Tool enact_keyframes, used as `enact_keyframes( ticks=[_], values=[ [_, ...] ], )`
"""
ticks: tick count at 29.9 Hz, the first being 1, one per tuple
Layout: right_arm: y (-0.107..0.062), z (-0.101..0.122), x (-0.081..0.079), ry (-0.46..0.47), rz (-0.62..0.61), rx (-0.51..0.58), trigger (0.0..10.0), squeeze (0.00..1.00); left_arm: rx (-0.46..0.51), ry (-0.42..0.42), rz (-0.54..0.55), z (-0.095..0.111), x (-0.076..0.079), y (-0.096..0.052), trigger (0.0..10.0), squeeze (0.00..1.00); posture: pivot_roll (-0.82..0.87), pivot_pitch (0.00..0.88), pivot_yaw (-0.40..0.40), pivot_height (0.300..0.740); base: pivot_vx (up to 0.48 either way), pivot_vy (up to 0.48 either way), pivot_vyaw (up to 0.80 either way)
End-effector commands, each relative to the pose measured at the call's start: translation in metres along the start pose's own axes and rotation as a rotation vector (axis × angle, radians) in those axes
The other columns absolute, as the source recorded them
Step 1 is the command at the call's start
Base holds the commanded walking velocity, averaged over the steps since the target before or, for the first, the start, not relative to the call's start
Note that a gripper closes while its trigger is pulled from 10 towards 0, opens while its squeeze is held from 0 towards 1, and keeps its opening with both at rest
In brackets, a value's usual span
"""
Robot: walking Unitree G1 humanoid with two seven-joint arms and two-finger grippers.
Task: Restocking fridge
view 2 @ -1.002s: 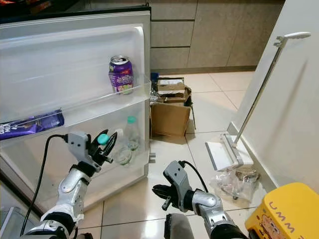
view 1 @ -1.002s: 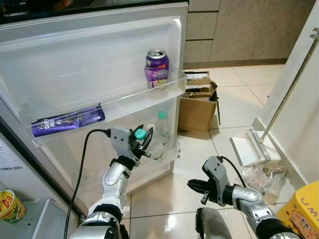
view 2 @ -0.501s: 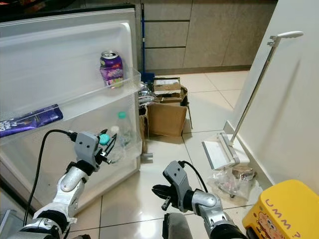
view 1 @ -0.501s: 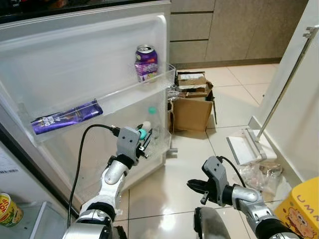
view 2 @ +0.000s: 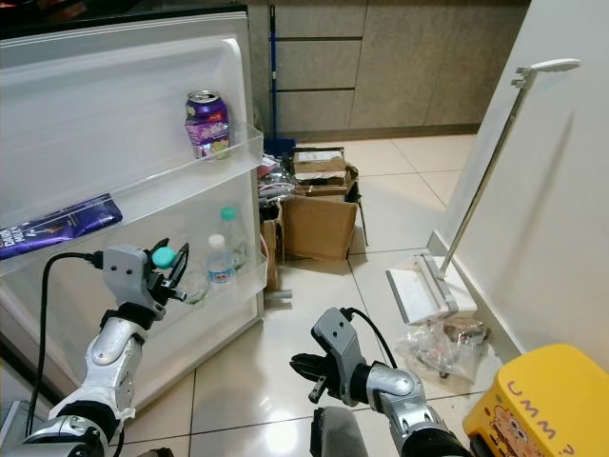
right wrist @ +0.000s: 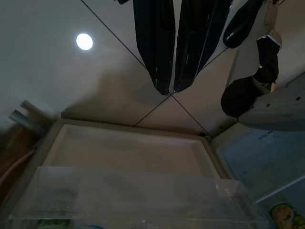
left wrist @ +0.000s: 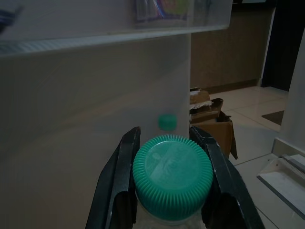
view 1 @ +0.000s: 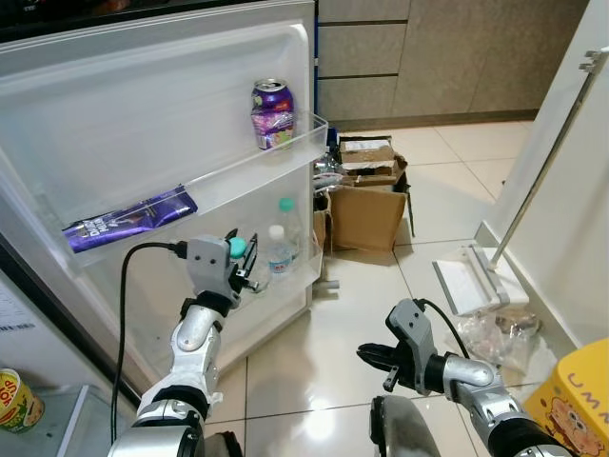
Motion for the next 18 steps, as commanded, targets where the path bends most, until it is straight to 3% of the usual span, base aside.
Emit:
enact_keyframes(
  ticks=[1, 3, 9, 14, 18],
  values=[
    [0.001, 0.003, 0.0, -0.012, 0.003, 0.011, 10.0, 0.0, 0.056, 0.039, -0.011, 0.011, -0.001, 0.006, 10.0, 0.0, -0.14, 0.0, -0.025, 0.5, 0.0, 0.0, 0.0],
    [0.003, 0.003, -0.001, -0.01, 0.001, 0.014, 10.0, 0.0, 0.053, 0.098, -0.026, 0.012, 0.0, 0.007, 10.0, 0.0, -0.14, 0.0, -0.02, 0.5, 0.0, 0.0, 0.0],
    [0.004, 0.003, -0.003, -0.009, 0.001, 0.017, 10.0, 0.0, 0.054, 0.101, -0.029, 0.012, 0.003, 0.007, 10.0, 0.0, -0.14, 0.0, -0.017, 0.5, 0.0, 0.0, 0.0],
    [0.004, 0.003, -0.003, -0.01, 0.001, 0.016, 10.0, 0.0, 0.06, 0.046, -0.053, 0.01, 0.013, 0.009, 10.0, 0.0, -0.14, 0.0, -0.019, 0.5, 0.0, 0.0, 0.0],
    [0.003, 0.003, -0.001, -0.02, 0.003, 0.008, 10.0, 0.0, 0.011, -0.095, -0.049, -0.002, 0.025, 0.008, 10.0, 0.0, -0.14, 0.0, -0.025, 0.5, 0.0, 0.0, 0.0]
  ],
)
Point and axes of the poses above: a point about 5 cm out from each wrist's last joint towards the gripper, its own y axis pointing out of the wrist towards the gripper, its own z axis along the axis of the wrist's last joint, x = y × z, the point moved 1 cm from there along y, pointing out of the wrist towards the gripper, and after that the axes turned 2 degrees about -y, right-handed, at the moved point
